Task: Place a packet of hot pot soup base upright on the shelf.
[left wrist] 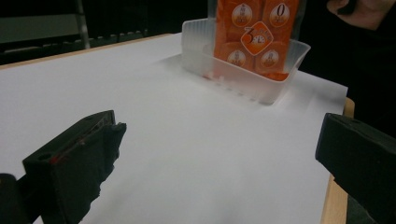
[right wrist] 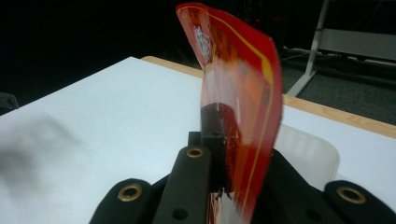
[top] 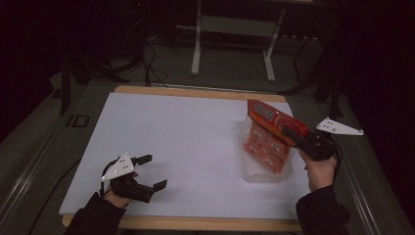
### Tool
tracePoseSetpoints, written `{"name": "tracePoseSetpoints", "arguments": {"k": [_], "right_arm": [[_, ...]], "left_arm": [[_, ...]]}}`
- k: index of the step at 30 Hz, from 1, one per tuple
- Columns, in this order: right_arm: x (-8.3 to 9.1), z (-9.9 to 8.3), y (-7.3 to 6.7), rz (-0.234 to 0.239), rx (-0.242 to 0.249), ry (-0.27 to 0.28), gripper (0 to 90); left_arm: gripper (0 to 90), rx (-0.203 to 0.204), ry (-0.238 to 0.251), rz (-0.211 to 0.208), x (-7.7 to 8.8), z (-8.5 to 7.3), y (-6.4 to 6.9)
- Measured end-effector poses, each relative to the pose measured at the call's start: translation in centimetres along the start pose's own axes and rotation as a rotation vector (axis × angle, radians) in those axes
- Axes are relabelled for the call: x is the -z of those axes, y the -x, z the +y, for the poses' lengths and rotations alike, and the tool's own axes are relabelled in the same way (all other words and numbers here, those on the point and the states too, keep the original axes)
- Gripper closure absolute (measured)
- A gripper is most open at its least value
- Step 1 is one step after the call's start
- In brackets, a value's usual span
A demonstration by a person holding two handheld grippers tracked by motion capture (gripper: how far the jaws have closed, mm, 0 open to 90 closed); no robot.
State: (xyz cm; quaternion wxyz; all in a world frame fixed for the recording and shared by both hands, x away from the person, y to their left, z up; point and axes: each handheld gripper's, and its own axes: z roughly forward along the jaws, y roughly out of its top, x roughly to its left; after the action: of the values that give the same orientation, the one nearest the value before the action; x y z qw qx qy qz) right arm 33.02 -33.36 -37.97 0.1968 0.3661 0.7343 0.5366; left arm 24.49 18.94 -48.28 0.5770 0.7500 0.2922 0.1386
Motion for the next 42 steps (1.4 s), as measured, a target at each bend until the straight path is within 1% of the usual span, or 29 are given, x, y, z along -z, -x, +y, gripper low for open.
{"name": "tracePoseSetpoints", "arguments": {"k": [2, 3, 5, 8, 9, 10, 12, 13, 15, 16, 17, 18, 19, 20, 21, 22, 23, 25, 26, 27, 28, 30, 31, 32, 35, 36, 37, 40, 42], "right_arm": [[0.0, 0.1, 0.1, -0.024, 0.015, -0.006, 90.0], [0.0, 0.1, 0.1, -0.024, 0.015, -0.006, 90.0], [0.0, 0.0, 0.6, -0.036, 0.007, 0.000, 90.0], [0.0, 0.0, 1.2, -0.055, -0.004, -0.001, 89.7], [0.0, 0.0, 1.2, -0.055, -0.004, -0.001, 89.7], [-0.1, 0.1, 1.6, -0.064, -0.014, -0.008, 88.5], [-0.1, 0.1, 1.9, -0.089, -0.020, -0.009, 84.5], [0.0, 0.1, 2.0, -0.098, -0.026, -0.008, 80.6], [0.1, 0.0, 2.3, -0.112, -0.049, -0.003, 69.9], [0.1, 0.0, 2.3, -0.112, -0.049, -0.003, 69.9], [0.4, -0.1, 2.7, -0.135, -0.061, 0.005, 58.0], [0.6, -0.2, 2.8, -0.154, -0.068, 0.012, 54.1], [0.6, -0.2, 2.8, -0.154, -0.068, 0.012, 54.1], [0.7, -0.3, 2.8, -0.167, -0.075, 0.017, 54.1], [0.7, -0.3, 2.8, -0.167, -0.075, 0.017, 50.3], [1.0, -0.6, 2.8, -0.201, -0.074, 0.024, 42.8], [1.0, -0.7, 2.8, -0.214, -0.080, 0.016, 38.7], [1.2, -0.9, 2.9, -0.238, -0.086, 0.021, 31.4], [1.2, -0.9, 2.9, -0.238, -0.086, 0.021, 31.4], [1.6, -1.1, 3.1, -0.236, -0.104, 0.037, 22.7], [1.7, -1.1, 3.1, -0.239, -0.103, 0.042, 20.2], [2.0, -1.1, 3.1, -0.240, -0.090, 0.028, 14.7], [2.0, -1.1, 3.1, -0.240, -0.090, 0.028, 14.7], [2.4, -1.0, 3.0, -0.242, -0.075, 0.035, 14.1], [3.1, -0.6, 3.0, -0.260, -0.064, 0.037, 14.1], [3.1, -0.6, 3.0, -0.260, -0.064, 0.037, 14.1], [3.7, -0.1, 2.9, -0.277, -0.052, 0.047, 14.2], [4.5, 0.6, 2.5, -0.311, -0.015, 0.054, 14.4], [4.9, 1.1, 2.3, -0.313, -0.002, 0.059, 14.5]], "left_arm": [[0.0, 0.000, 0.000, -0.002, -0.1, -0.1, 0.0], [0.0, 0.000, 0.000, -0.002, -0.1, -0.1, 0.0], [0.0, -0.004, -0.003, 0.000, -0.1, -0.1, 0.1], [0.0, 0.001, 0.008, -0.002, -0.1, -0.1, 0.0], [0.0, 0.001, 0.008, -0.002, -0.1, -0.1, 0.0], [0.0, -0.002, 0.008, -0.001, 0.0, 0.0, -0.1], [0.0, -0.004, 0.014, 0.003, 0.1, 0.0, -0.1], [0.0, -0.001, 0.017, 0.002, 0.1, 0.0, -0.1], [0.0, 0.001, 0.020, 0.003, 0.2, 0.0, -0.2], [0.0, 0.002, 0.025, 0.004, 0.2, 0.0, -0.2], [0.0, 0.004, 0.024, 0.002, 0.2, 0.1, -0.2], [0.0, 0.003, 0.025, 0.003, 0.2, 0.0, -0.2], [0.0, 0.003, 0.025, 0.003, 0.2, 0.0, -0.2], [0.0, 0.003, 0.025, 0.003, 0.2, 0.0, -0.2], [0.0, -0.001, 0.024, 0.006, 0.2, 0.1, -0.2], [0.0, 0.002, 0.025, 0.003, 0.2, 0.1, -0.2], [0.0, 0.002, 0.025, 0.002, 0.2, 0.1, -0.2], [0.0, 0.001, 0.025, 0.003, 0.2, 0.1, -0.2], [0.0, 0.001, 0.025, 0.003, 0.2, 0.1, -0.2], [0.0, 0.001, 0.023, -0.002, 0.2, 0.0, -0.1], [0.0, 0.001, 0.023, -0.002, 0.2, 0.0, -0.1], [0.0, -0.001, 0.019, -0.004, 0.1, 0.0, -0.1], [0.0, 0.000, 0.021, -0.005, 0.1, 0.0, -0.1], [0.0, 0.001, 0.022, -0.005, 0.1, 0.0, -0.1], [0.0, 0.001, 0.020, -0.008, 0.1, 0.0, -0.1], [0.0, 0.002, 0.019, -0.010, 0.1, 0.0, -0.1], [0.0, -0.001, 0.016, -0.010, 0.1, 0.0, 0.0], [0.0, -0.004, 0.019, -0.012, 0.1, 0.0, 0.0], [0.0, -0.004, 0.018, -0.011, 0.1, 0.0, 0.0]]}}
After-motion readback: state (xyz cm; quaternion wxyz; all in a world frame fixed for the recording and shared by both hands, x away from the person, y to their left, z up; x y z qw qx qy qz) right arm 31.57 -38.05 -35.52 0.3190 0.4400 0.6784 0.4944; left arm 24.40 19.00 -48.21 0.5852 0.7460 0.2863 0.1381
